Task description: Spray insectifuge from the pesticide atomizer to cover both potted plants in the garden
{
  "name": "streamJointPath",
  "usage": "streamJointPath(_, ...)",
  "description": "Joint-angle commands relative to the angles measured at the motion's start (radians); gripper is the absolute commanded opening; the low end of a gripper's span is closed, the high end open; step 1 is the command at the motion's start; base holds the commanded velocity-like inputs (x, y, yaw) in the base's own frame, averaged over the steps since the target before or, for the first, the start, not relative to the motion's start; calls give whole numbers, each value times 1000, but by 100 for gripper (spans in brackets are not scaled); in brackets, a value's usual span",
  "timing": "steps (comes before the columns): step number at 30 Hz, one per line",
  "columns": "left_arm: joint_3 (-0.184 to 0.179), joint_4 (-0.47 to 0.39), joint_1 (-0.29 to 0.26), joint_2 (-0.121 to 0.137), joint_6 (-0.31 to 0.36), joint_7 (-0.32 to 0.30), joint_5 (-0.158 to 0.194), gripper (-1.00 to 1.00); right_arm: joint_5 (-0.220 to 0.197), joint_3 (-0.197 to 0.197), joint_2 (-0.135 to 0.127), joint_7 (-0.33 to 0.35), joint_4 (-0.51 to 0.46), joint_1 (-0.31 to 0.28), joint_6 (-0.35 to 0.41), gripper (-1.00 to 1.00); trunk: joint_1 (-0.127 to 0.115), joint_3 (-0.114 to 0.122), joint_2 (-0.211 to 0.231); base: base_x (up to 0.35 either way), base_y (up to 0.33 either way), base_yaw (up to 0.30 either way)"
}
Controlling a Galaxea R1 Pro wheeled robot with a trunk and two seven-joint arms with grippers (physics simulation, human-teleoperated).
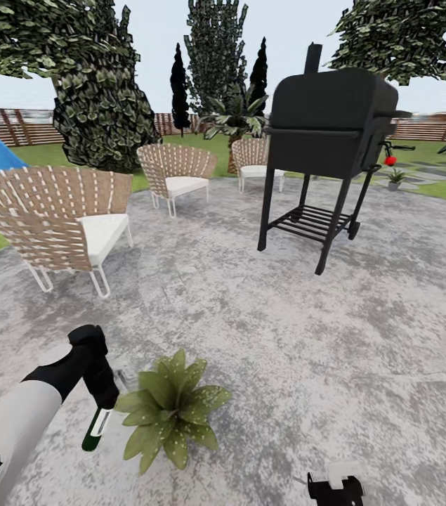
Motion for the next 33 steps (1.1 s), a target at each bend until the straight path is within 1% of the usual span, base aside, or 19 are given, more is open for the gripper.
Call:
streamJointPath(1,-4,-1,0,1,10,-6,-4,-100,-7,9,0,-3,1,-1,-3,100,0,-1,0,0,302,-3)
streamJointPath(4,-2,-1,0,1,11,-5,-4,-100,-7,8,-2,-3,1,-1,-4,100,0,-1,0,-45,234,-1)
streamJointPath(9,-2,-1,0,1,12,-4,-4,-100,-8,7,1,-3,-2,-1,-4,100,0,-1,0,-9,21,0)
streamJointPath(10,-2,0,0,8,13,-4,-1,-100,-8,7,1,-3,-2,-1,-3,100,0,-1,0,0,0,-252)
streamJointPath(13,-1,0,0,10,14,-4,1,-100,-8,7,0,-3,-2,-1,-3,100,0,-1,0,-79,43,-284)
streamJointPath(18,-1,0,1,10,15,-4,3,-100,-9,7,1,-3,-4,-1,-3,100,0,-1,0,-241,225,-234)
streamJointPath(22,-3,2,1,7,17,-4,3,-100,-10,6,2,-3,-7,-1,-3,100,0,-1,0,-16,291,-5)
streamJointPath(27,-3,9,2,8,15,-3,3,-100,-10,4,1,-3,-6,-1,-3,100,0,-8,0,58,244,0)
streamJointPath(28,-3,11,5,9,14,-2,3,-100,-10,4,1,-3,-6,-1,-3,100,0,-10,0,14,64,0)
streamJointPath(30,-2,2,43,10,12,9,4,-100,-10,4,1,-3,-6,-1,-3,100,0,-13,0,4,18,0)
streamJointPath(33,9,0,52,10,14,19,8,-100,-10,4,1,-3,-6,-1,-3,100,0,-17,0,1,3,0)
